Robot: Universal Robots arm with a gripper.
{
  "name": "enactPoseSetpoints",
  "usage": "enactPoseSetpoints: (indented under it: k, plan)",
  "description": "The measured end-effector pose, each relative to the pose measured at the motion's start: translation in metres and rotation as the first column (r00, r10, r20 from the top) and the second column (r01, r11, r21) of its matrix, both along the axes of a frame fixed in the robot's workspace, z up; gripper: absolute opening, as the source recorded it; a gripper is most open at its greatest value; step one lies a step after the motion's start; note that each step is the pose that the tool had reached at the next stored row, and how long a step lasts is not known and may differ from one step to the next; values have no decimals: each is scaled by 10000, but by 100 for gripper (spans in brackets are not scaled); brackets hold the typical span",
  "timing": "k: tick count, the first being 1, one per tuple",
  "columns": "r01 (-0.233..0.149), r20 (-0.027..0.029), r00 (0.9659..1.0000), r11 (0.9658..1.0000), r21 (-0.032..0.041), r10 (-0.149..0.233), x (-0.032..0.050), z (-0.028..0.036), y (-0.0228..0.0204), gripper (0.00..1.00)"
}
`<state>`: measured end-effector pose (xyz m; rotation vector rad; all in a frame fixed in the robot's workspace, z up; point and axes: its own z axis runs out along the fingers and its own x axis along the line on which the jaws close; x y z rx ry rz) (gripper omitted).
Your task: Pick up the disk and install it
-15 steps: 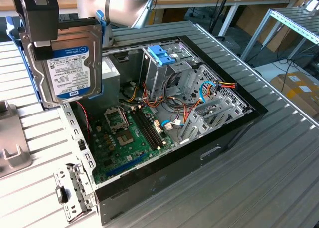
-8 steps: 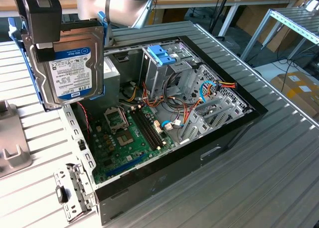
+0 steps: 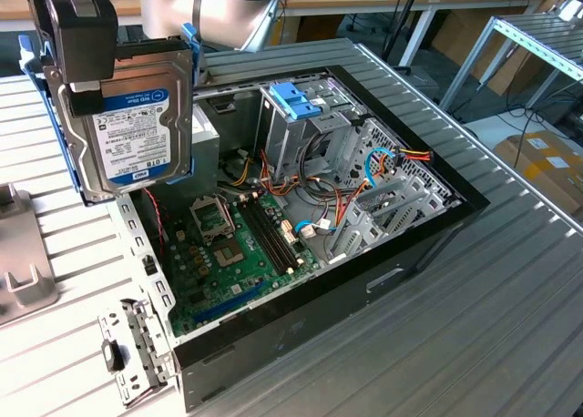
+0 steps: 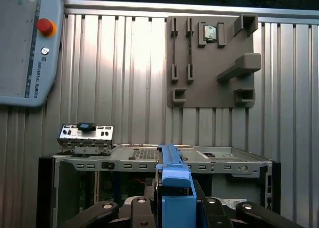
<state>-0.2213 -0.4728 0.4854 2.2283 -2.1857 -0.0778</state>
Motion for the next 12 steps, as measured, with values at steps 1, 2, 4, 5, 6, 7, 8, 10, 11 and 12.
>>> enactPoseSetpoints:
  k: [1, 2, 4, 5, 6, 7, 8, 10, 11, 12]
  plan:
    - [0, 0, 10000, 10000, -1, 0, 1, 0, -3, 37]
    - [0, -1, 10000, 10000, -1, 0, 3, 0, -6, 37]
    - [0, 0, 10000, 10000, -1, 0, 7, -2, -14, 37]
    - [-1, -1, 10000, 10000, -1, 1, 9, -2, -18, 37]
    - [0, -1, 10000, 10000, -1, 0, 10, -2, -21, 37]
    - [0, 0, 10000, 10000, 0, 0, 12, -3, -24, 37]
    - [0, 0, 10000, 10000, -1, 0, 13, -3, -27, 37]
    - [0, 0, 10000, 10000, -1, 0, 16, -4, -32, 37]
    - [0, 0, 10000, 10000, 0, 0, 18, -5, -35, 37]
    - [0, 0, 10000, 10000, 0, 0, 19, -6, -38, 37]
